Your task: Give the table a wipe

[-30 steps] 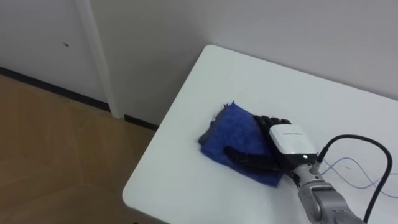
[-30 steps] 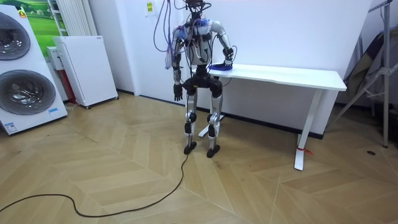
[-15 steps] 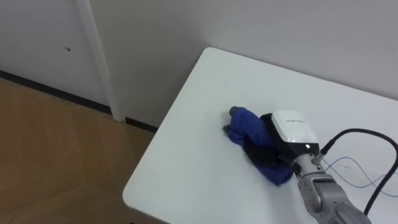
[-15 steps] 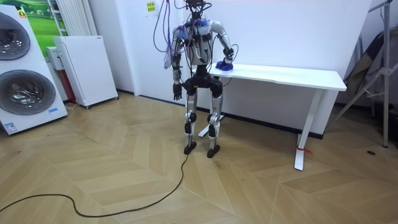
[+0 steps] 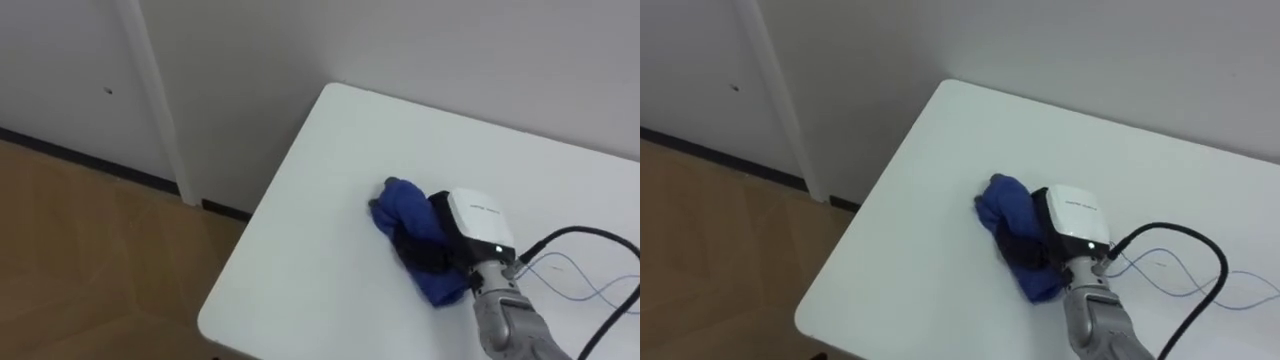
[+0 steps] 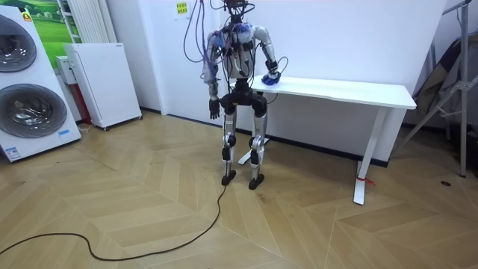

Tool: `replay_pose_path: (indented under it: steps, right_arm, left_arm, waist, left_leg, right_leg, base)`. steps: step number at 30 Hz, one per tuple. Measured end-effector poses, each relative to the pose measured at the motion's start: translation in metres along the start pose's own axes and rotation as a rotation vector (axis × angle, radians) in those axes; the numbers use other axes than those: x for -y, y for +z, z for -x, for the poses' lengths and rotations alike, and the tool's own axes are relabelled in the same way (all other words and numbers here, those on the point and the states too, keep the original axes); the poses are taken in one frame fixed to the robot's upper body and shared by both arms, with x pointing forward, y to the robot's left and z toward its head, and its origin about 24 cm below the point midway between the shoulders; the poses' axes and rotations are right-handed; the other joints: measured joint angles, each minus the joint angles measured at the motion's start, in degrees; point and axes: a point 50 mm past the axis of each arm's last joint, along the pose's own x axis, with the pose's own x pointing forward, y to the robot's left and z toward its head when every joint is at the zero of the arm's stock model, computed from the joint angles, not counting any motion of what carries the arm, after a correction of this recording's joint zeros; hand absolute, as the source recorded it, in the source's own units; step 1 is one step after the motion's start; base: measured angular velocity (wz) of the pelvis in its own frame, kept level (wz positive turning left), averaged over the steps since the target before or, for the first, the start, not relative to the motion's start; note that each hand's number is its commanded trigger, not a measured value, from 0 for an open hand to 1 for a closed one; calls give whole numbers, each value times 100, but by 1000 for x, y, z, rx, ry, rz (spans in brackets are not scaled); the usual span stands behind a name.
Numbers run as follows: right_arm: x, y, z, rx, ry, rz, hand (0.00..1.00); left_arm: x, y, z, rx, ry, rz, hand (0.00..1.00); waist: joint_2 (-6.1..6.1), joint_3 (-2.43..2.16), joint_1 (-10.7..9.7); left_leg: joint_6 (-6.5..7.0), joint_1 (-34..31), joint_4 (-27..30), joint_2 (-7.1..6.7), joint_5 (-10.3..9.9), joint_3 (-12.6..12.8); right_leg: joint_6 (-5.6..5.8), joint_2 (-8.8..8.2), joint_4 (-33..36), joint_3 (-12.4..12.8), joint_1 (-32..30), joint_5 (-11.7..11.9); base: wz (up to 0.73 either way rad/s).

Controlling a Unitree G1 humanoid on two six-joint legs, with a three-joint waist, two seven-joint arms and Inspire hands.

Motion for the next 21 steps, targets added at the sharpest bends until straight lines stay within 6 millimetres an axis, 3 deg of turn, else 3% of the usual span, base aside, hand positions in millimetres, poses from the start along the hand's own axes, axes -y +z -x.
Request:
replay_pose_path:
  steps: [5, 10, 13, 16, 17, 18, 20, 21]
  right_arm:
    - [-3, 11, -3, -42, -2, -56, 100]
    - [-9, -3, 0, -77, -9, -142, 100]
    - [-9, -20, 7, -108, -48, -179, 100]
    - [-6, -58, 23, -268, -123, -225, 100]
    - [-1, -83, 31, -365, -164, -233, 100]
    - [2, -96, 36, -416, -180, -232, 100]
    - [11, -147, 63, -641, -230, -242, 100]
    - [12, -156, 69, -687, -240, -246, 100]
  left_arm:
    - [3, 10, 0, 25, -1, 15, 0]
    - [5, 9, 1, 21, 15, 23, 0]
    - [3, -9, 2, -23, 36, 65, 0]
    - [-3, -45, 8, -130, 88, 102, 0]
    - [-5, -60, 11, -175, 105, 135, 0]
    - [-7, -67, 13, -192, 116, 154, 0]
    - [-14, -86, 19, -240, 146, 186, 0]
    - [-16, -88, 19, -246, 151, 192, 0]
  waist:
    - [26, 13, 48]
    - [37, 22, -41]
    - [48, 19, -143]
    - [-11, -5, -423]
    - [-54, -34, -499]
    - [-69, -36, -546]
    - [-146, -51, -635]
    - [-158, -58, -651]
  left_leg:
    - [-18, 4, -5, 37, -10, 108]
    - [-16, 6, 3, 34, -12, 116]
    - [-10, 32, 10, 15, -8, 93]
    - [5, 63, 4, -20, 0, 57]
    - [7, 75, -8, -22, 0, 79]
    - [11, 79, -7, -20, 2, 93]
    - [21, 109, -5, -9, -3, 138]
    - [24, 109, -5, -7, -6, 138]
  right_leg:
    - [-12, 39, 19, 109, -60, 7]
    - [-20, 32, 6, 101, -45, 12]
    - [-18, 10, -18, 71, -7, 11]
    - [16, -54, -98, -78, 118, -10]
    - [22, -68, -96, -84, 141, -14]
    - [22, -75, -95, -87, 162, -14]
    - [22, -83, -83, -60, 222, -14]
    - [22, -83, -82, -52, 223, -14]
  base:
    - [-13]
    - [1]
    - [12]
    - [39]
    - [22]
    - [27]
    - [18]
    - [0]
